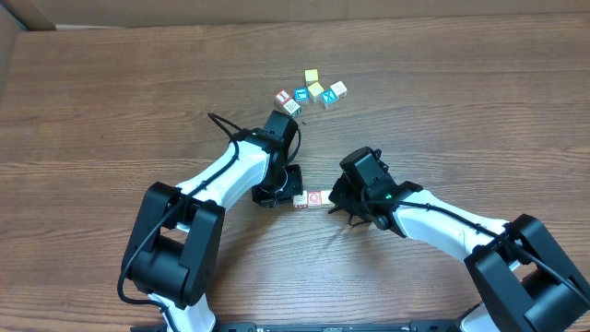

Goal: Flip 3 blocks

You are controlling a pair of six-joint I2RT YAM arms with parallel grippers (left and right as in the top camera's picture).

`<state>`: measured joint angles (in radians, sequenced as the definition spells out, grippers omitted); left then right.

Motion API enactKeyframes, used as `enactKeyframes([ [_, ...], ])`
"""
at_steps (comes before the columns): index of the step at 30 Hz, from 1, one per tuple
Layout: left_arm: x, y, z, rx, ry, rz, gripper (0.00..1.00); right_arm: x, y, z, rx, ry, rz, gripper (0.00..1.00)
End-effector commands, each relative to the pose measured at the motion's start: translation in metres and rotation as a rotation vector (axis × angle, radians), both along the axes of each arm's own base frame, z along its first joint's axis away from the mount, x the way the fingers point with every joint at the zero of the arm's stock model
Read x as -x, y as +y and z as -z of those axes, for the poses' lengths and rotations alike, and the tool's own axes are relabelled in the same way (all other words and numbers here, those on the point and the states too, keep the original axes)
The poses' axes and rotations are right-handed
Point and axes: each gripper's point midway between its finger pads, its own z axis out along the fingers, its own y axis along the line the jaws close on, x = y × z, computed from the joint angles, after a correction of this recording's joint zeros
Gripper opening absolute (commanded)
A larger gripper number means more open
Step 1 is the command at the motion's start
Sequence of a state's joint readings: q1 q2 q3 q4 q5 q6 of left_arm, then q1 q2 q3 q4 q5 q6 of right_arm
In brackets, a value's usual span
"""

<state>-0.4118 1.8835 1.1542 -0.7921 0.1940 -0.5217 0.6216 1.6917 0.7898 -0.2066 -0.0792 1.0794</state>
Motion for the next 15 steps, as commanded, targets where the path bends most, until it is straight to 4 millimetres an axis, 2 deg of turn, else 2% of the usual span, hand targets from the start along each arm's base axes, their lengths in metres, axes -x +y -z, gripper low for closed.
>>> enactKeyframes([
  [1, 0.004, -0.001, 0.006, 0.005, 0.019, -0.001, 0.04, 0.003, 0.0, 0.003, -0.002, 0.011, -0.01, 0.04],
  [8, 0.002, 0.002, 0.006, -0.011, 0.012, 0.003, 0.04, 0.002, 0.0, 0.003, 0.002, 0.009, -0.016, 0.09],
  [12, -0.001, 0.021, 0.009, -0.12, -0.013, -0.002, 0.04, 0.0, -0.002, -0.003, 0.023, -0.026, -0.05, 0.1],
  [15, -0.002, 0.022, 0.009, -0.126, -0.02, -0.003, 0.04, -0.002, -0.007, -0.008, 0.04, -0.031, -0.042, 0.09],
])
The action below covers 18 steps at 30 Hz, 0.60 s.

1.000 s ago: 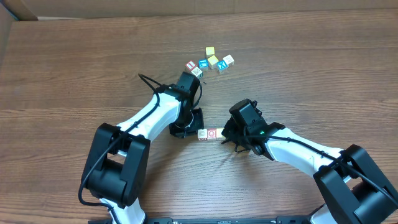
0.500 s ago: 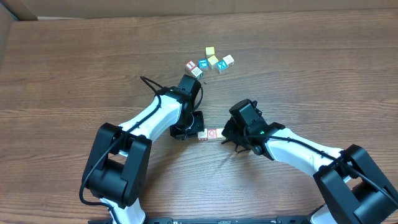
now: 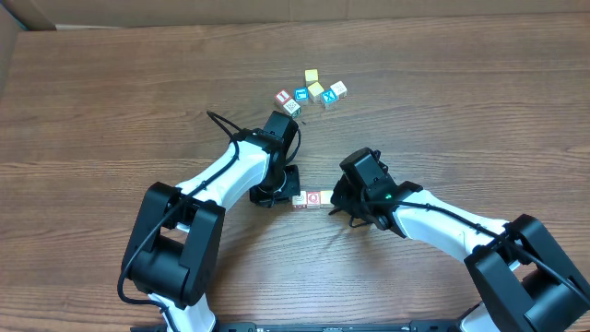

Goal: Flip 3 blocks

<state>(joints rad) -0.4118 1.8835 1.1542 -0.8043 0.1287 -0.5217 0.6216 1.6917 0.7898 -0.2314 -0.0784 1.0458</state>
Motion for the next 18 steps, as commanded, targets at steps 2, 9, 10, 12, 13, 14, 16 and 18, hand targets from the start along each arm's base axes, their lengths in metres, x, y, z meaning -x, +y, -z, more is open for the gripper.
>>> enactKeyframes([
  [2, -0.001, 0.011, 0.007, -0.061, -0.007, -0.001, 0.04, -0.007, -0.008, -0.011, 0.025, -0.032, -0.003, 0.09],
  [9, -0.003, 0.005, 0.006, -0.028, -0.007, -0.013, 0.04, -0.006, -0.016, -0.008, 0.034, -0.011, 0.02, 0.04],
  [10, -0.001, 0.003, 0.006, -0.016, 0.0, -0.013, 0.04, -0.006, -0.015, -0.008, 0.032, -0.011, 0.018, 0.04],
  [12, 0.001, 0.002, 0.006, -0.008, 0.011, -0.012, 0.04, -0.005, -0.012, -0.009, 0.018, -0.005, 0.009, 0.04],
  [13, 0.002, 0.002, 0.006, -0.006, 0.016, -0.012, 0.04, -0.004, -0.011, -0.009, 0.012, -0.001, 0.005, 0.04],
  [14, 0.003, 0.001, 0.006, -0.004, 0.018, -0.011, 0.04, -0.003, -0.01, -0.009, 0.008, 0.002, 0.002, 0.04],
  [16, 0.003, 0.002, 0.006, -0.005, 0.02, -0.011, 0.04, -0.003, -0.009, -0.009, 0.004, 0.004, 0.0, 0.04],
  [18, 0.004, 0.001, 0.006, 0.001, 0.023, -0.007, 0.04, -0.003, -0.008, -0.01, -0.003, 0.005, -0.005, 0.04],
])
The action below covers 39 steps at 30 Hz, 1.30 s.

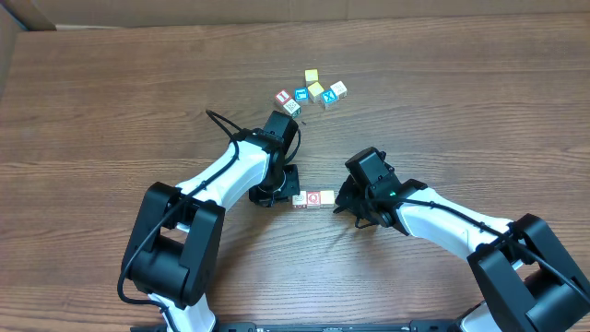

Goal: Flip 3 blocks

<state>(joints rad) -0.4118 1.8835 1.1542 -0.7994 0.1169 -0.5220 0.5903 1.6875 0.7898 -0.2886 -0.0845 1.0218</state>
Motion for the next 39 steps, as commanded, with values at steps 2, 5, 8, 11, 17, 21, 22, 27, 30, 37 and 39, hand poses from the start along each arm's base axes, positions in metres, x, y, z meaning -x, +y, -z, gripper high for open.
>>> enactKeyframes([
  [2, 0.006, -0.003, 0.005, 0.028, 0.036, 0.011, 0.04, -0.006, 0.015, -0.018, -0.066, -0.048, -0.07, 0.04],
  [5, 0.004, 0.002, 0.005, 0.019, 0.031, 0.014, 0.04, -0.007, 0.014, -0.018, -0.054, -0.056, -0.07, 0.04],
  [8, 0.001, 0.007, 0.003, 0.021, 0.025, -0.003, 0.04, -0.008, 0.012, -0.017, -0.044, -0.062, -0.065, 0.04],
  [11, -0.005, 0.015, -0.009, 0.017, -0.01, -0.026, 0.04, -0.006, 0.01, -0.016, -0.035, -0.055, -0.068, 0.04],
  [17, -0.02, 0.03, -0.077, 0.038, -0.21, -0.066, 0.04, -0.008, -0.002, -0.039, 0.021, -0.074, -0.109, 0.04],
  [21, -0.02, 0.034, -0.128, 0.069, -0.356, -0.072, 0.04, -0.008, -0.007, -0.066, 0.054, -0.072, -0.119, 0.04],
  [22, -0.02, 0.034, -0.136, 0.076, -0.383, -0.074, 0.04, -0.008, -0.008, -0.071, 0.061, -0.067, -0.117, 0.04],
  [27, -0.017, 0.037, -0.152, 0.079, -0.428, -0.076, 0.04, -0.013, -0.004, -0.077, 0.05, -0.074, -0.113, 0.04],
  [30, -0.012, 0.04, -0.127, 0.051, -0.358, -0.125, 0.04, -0.013, -0.004, -0.069, 0.058, -0.058, -0.111, 0.04],
  [37, 0.01, 0.04, -0.059, -0.004, -0.167, -0.155, 0.04, -0.011, -0.005, -0.046, 0.084, -0.012, -0.113, 0.04],
  [39, 0.011, 0.033, -0.043, 0.015, -0.136, -0.145, 0.04, -0.009, -0.006, -0.036, 0.097, 0.013, -0.113, 0.04],
])
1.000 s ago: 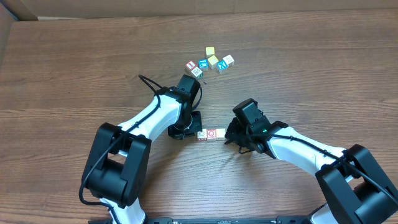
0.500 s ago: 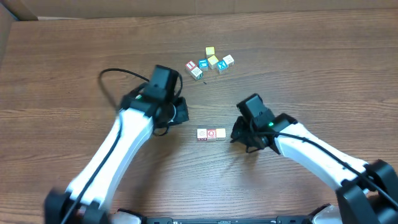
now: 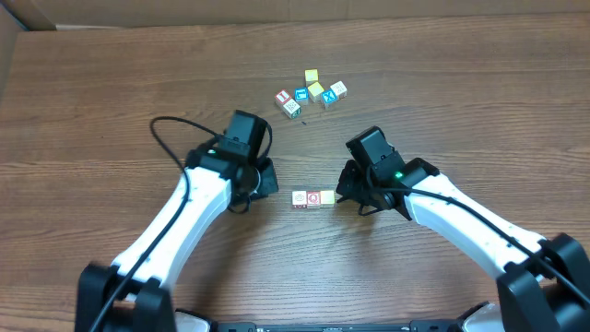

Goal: Flip 3 blocks

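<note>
Two small letter blocks lie side by side at the table's middle in the overhead view: one with red marks (image 3: 300,198) and one with a red-framed face up (image 3: 314,197). My left gripper (image 3: 265,181) hangs to their left, apart from them. My right gripper (image 3: 344,190) is just right of the pair, close to a pale block edge (image 3: 327,196). Both sets of fingers are dark and seen from above, so their opening does not show. Neither gripper visibly holds a block.
Several more letter blocks sit in a cluster at the back: a red one (image 3: 284,96), blue ones (image 3: 301,95) (image 3: 329,100), yellow ones (image 3: 312,77) (image 3: 316,89) and a white one (image 3: 338,88). The wooden table (image 3: 111,111) spreads all around.
My left arm has drawn back to the left, so its gripper is no longer at the left block. The right gripper has shifted slightly up and right. The two blocks stay where they were.
At the first two moments both grippers pressed in on the block pair, the left from the left and the right from the right. Then the right gripper stood a little off to the right. Now both grippers are away and the blocks lie free.
</note>
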You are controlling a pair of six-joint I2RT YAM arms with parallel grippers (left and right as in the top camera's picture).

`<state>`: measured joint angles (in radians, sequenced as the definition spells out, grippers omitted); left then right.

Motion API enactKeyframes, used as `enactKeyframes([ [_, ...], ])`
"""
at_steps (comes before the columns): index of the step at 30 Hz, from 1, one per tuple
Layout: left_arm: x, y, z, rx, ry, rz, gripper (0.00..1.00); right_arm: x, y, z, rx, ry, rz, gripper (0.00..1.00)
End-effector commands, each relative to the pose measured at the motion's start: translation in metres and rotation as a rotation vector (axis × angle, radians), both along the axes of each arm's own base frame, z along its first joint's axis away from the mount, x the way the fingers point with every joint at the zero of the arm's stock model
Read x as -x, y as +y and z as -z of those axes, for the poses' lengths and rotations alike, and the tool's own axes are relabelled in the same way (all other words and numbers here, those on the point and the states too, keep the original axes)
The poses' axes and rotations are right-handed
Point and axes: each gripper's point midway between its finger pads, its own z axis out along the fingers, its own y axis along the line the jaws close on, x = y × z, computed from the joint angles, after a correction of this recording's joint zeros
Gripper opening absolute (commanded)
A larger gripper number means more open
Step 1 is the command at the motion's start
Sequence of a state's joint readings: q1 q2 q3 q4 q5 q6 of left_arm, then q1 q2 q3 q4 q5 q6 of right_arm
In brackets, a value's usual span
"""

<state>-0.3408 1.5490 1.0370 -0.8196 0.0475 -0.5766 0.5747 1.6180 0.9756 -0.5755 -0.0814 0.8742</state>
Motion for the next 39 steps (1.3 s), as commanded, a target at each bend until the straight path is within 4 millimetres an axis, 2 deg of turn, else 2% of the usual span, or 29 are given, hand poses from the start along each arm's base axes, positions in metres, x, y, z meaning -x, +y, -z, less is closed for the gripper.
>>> enactKeyframes([
  [1, 0.007, -0.01, 0.033, 0.016, 0.075, -0.003, 0.04, 0.001, -0.006, 0.023, 0.043, 0.049, 0.018, 0.04],
  [7, 0.01, -0.017, 0.068, 0.013, 0.152, 0.009, 0.04, 0.004, -0.008, 0.052, 0.073, 0.114, 0.056, 0.04],
  [10, 0.015, -0.021, 0.084, 0.027, 0.202, 0.01, 0.04, 0.007, -0.01, 0.058, 0.081, 0.14, 0.076, 0.04],
  [12, 0.016, -0.022, 0.087, 0.039, 0.215, 0.012, 0.04, 0.007, -0.01, 0.059, 0.079, 0.142, 0.075, 0.04],
  [20, 0.013, -0.025, 0.082, 0.063, 0.202, 0.038, 0.04, 0.009, -0.001, 0.056, 0.036, 0.158, 0.057, 0.04],
  [26, -0.001, -0.035, 0.064, 0.107, 0.142, 0.077, 0.04, 0.002, 0.005, 0.042, 0.013, 0.112, -0.003, 0.04],
  [31, -0.01, -0.038, 0.049, 0.117, 0.088, 0.106, 0.04, 0.001, 0.005, 0.04, 0.015, 0.104, -0.001, 0.04],
  [39, -0.009, -0.039, 0.049, 0.122, 0.093, 0.109, 0.04, 0.0, 0.014, 0.036, -0.018, 0.081, -0.084, 0.04],
])
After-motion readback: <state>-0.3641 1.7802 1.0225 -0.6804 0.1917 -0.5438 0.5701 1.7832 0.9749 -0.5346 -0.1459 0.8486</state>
